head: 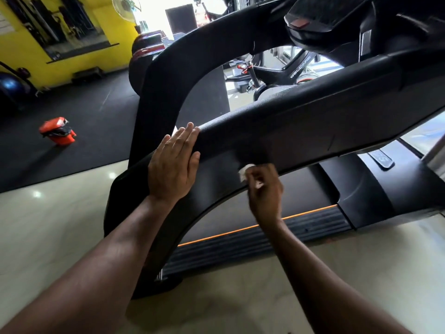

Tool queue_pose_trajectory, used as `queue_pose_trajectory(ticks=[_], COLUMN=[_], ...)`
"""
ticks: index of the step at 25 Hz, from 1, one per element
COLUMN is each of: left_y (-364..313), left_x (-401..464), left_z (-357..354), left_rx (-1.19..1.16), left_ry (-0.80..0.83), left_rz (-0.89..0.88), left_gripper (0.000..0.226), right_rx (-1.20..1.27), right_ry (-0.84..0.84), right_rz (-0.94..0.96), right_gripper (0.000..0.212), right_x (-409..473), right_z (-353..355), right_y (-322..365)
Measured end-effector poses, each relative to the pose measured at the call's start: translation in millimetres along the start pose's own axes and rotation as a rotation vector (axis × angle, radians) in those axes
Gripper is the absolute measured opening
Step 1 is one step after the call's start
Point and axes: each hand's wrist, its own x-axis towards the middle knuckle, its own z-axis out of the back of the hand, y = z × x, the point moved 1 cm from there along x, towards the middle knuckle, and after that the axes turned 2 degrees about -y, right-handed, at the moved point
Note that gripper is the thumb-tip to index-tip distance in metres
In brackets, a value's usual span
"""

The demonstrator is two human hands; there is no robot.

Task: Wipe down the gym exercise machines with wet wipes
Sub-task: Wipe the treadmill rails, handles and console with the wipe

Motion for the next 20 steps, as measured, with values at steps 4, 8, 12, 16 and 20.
queue_pose_trajectory(ticks=[4, 8, 12, 16, 20], left_y=[-1.8, -10.1, -28.7, -36.8, -42.7], left_x=[1.2, 2.1, 10.1, 13.6, 19.6], left_z=[-1.0, -0.6, -2.7, -7.1, -5.8], left_rx=[0.0, 0.001, 0.002, 0.096, 0.022], left_ry=[0.009, -0.012, 0.0, 0.027, 0.013], left_rz=[0.015, 0.054, -0.011, -0.028, 0.048], left_gripper=[0.054, 0.053, 0.053, 0.058, 0.053], right_rx=[0.061, 0.0, -0.115, -0.072, 0.02], right_ry=[-0.253, 0.068, 0.194, -0.112, -0.207], right_rz=[-0.091, 0.16, 0.141, -0.038, 0.0], right_gripper=[0.009, 0.013, 0.02, 0.017, 0.014], right_x=[50.3, 23.8, -9.1, 31.8, 64.4], right_z=[39.5, 3.5, -0.7, 56.0, 51.2], right_y=[9.7, 29.4, -6.8, -31.8, 7.1])
